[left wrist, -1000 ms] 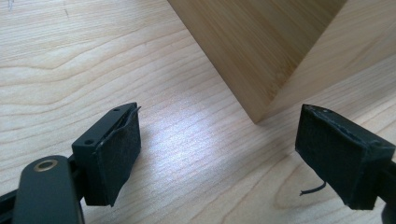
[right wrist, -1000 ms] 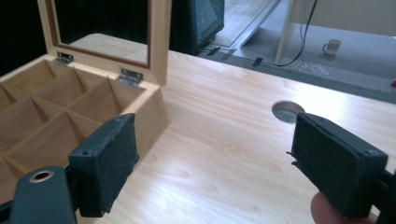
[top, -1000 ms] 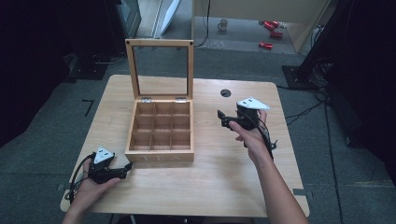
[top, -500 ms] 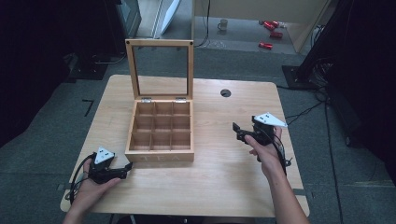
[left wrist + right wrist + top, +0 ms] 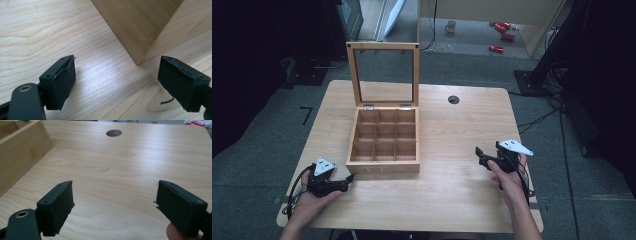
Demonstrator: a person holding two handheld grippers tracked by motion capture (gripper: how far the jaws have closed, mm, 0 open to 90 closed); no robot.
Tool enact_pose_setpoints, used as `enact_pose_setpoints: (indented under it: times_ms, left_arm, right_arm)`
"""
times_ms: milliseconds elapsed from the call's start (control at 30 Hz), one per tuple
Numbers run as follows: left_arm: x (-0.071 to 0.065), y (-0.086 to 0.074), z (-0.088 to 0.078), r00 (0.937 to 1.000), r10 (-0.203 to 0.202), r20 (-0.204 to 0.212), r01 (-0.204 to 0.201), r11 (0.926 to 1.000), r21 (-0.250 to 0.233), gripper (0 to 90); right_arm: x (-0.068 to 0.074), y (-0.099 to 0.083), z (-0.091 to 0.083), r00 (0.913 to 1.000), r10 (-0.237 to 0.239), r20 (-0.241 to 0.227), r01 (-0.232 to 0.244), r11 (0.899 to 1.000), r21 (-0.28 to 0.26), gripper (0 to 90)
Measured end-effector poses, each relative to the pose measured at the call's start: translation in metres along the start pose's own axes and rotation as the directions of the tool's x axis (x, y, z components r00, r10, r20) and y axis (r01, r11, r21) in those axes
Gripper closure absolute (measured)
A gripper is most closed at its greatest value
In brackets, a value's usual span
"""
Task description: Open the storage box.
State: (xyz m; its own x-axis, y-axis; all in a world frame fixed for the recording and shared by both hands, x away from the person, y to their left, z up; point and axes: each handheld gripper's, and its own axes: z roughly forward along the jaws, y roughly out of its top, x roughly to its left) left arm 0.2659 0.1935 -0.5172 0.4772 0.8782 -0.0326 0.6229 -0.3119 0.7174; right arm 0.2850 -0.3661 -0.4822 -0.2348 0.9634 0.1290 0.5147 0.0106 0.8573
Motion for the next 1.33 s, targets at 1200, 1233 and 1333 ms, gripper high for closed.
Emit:
enact_pose_setpoints:
  times_ms: [1200,1233,1333]
  left_arm:
    - [-0.002,0.001,0.001,0.9999,0.005,-0.015,-0.005,1.0,0.005,15.3]
    - [-0.002,0.001,0.001,0.9999,0.005,-0.016,-0.005,1.0,0.004,15.2]
    - [-0.002,0.001,0.001,0.9999,0.005,-0.016,-0.005,1.0,0.005,15.3]
  right_arm:
    - [-0.022,-0.069,-0.039,0.9898,-0.036,0.138,0.006,0.977,0.212,12.4]
    - [-0.022,-0.069,-0.039,0.9898,-0.036,0.138,0.006,0.977,0.212,12.5]
    - [-0.022,-0.069,-0.039,0.9898,-0.036,0.138,0.006,0.977,0.212,12.4]
